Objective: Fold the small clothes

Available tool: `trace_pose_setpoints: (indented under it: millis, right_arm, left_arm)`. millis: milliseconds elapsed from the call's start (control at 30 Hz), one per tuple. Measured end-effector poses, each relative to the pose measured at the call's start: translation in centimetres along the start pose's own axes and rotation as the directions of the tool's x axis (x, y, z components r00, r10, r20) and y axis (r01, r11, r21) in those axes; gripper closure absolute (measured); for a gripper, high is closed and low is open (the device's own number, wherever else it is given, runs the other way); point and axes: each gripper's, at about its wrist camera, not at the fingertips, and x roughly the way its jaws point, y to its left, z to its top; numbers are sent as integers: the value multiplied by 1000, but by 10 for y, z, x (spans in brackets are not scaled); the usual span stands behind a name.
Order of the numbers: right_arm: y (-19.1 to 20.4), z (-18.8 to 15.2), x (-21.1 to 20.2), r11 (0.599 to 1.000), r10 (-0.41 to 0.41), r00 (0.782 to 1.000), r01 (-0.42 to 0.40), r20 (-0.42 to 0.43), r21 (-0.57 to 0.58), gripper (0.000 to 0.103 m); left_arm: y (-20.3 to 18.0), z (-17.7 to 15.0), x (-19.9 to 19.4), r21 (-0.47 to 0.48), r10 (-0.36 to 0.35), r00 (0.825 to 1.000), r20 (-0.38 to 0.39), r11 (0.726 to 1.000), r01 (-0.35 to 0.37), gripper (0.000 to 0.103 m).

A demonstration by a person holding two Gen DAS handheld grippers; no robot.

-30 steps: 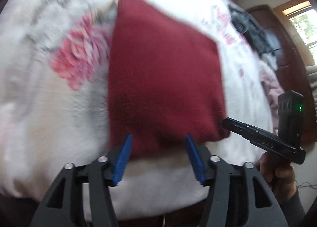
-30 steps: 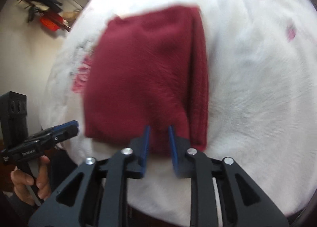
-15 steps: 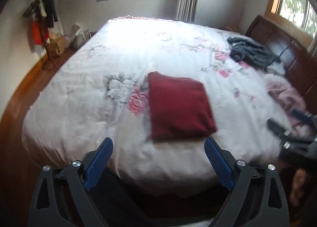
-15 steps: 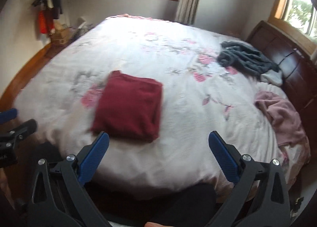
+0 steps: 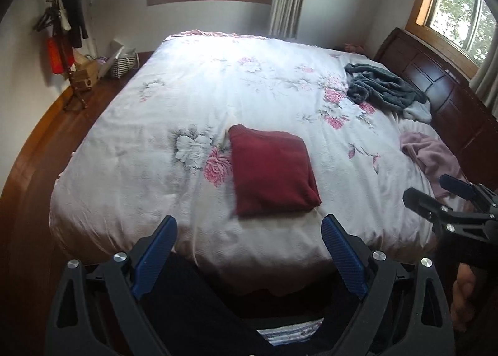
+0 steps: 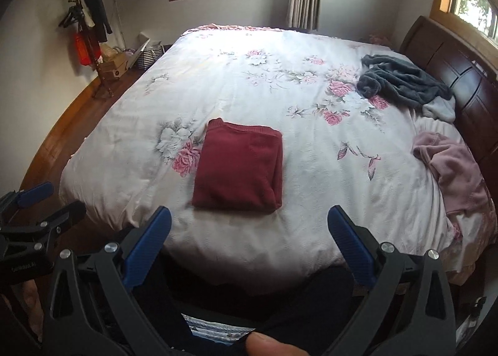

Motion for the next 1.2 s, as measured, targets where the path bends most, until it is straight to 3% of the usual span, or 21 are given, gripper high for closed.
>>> trace_pose_setpoints:
  millis: [233, 1200]
  right_arm:
    - [6, -4, 3, 999, -46, 999, 46, -3, -14, 3]
    - [9, 6, 12, 999, -44, 999, 43, -7, -30, 3]
  left_arm:
    - [-7, -2, 3, -1, -25, 999, -23, 1000, 25, 9]
    - [-17, 3, 12, 1, 9, 998, -61, 1000, -9, 9]
